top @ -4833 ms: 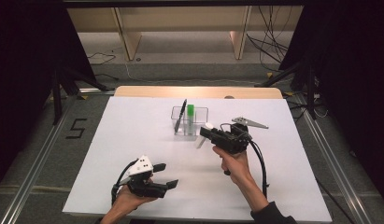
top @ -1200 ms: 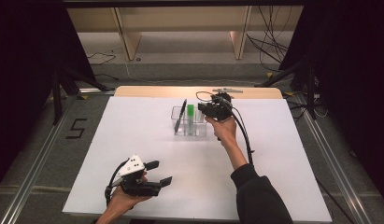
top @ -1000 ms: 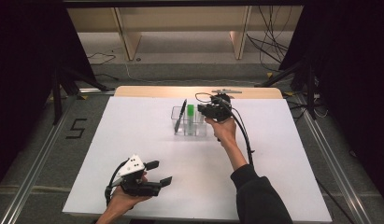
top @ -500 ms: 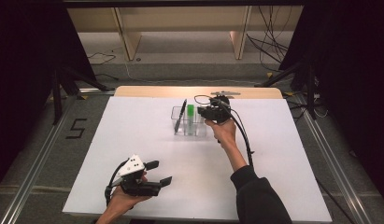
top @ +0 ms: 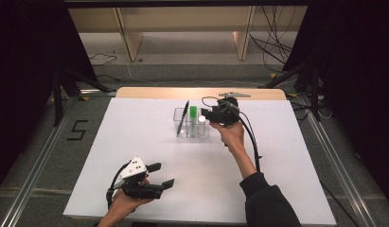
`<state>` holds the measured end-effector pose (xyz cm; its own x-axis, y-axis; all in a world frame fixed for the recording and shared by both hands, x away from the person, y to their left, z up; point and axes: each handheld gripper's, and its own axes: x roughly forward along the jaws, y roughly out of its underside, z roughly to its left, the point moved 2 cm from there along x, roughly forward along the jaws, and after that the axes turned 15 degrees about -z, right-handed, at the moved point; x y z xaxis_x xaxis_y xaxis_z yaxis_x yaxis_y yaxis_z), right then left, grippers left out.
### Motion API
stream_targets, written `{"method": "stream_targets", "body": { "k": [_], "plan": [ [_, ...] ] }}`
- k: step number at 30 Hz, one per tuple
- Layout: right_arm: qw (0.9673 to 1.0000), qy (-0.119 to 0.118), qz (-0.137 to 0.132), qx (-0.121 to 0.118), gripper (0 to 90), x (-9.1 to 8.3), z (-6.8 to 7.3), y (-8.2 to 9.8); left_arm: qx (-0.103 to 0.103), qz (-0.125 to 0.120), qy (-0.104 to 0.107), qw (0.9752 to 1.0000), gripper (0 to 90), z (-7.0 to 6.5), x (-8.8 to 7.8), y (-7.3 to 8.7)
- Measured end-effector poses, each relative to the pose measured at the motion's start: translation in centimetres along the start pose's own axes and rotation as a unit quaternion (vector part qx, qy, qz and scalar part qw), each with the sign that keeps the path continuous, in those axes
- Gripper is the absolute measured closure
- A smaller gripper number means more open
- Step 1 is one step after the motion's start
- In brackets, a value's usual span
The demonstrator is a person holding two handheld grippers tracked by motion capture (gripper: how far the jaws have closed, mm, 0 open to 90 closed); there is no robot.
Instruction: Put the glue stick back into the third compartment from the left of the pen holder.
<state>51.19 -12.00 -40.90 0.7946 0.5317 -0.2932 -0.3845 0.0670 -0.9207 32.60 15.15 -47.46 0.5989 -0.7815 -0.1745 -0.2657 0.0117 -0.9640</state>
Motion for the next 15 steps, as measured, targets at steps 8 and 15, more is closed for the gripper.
{"method": "stream_targets", "body": {
  "k": [8, 15],
  "plan": [
    [0.9999, -0.010, -0.008, 0.002, 42.4, -1.9, -0.4, 0.8, 0.001, 0.001, 0.000, 1.0000, 19.1, 0.0, 0.1, 0.0],
    [0.9997, -0.022, -0.013, -0.002, 40.7, -3.3, -0.3, 1.3, -0.002, 0.000, -0.001, 1.0000, 19.0, 0.0, 0.1, 0.1]
  ]
}}
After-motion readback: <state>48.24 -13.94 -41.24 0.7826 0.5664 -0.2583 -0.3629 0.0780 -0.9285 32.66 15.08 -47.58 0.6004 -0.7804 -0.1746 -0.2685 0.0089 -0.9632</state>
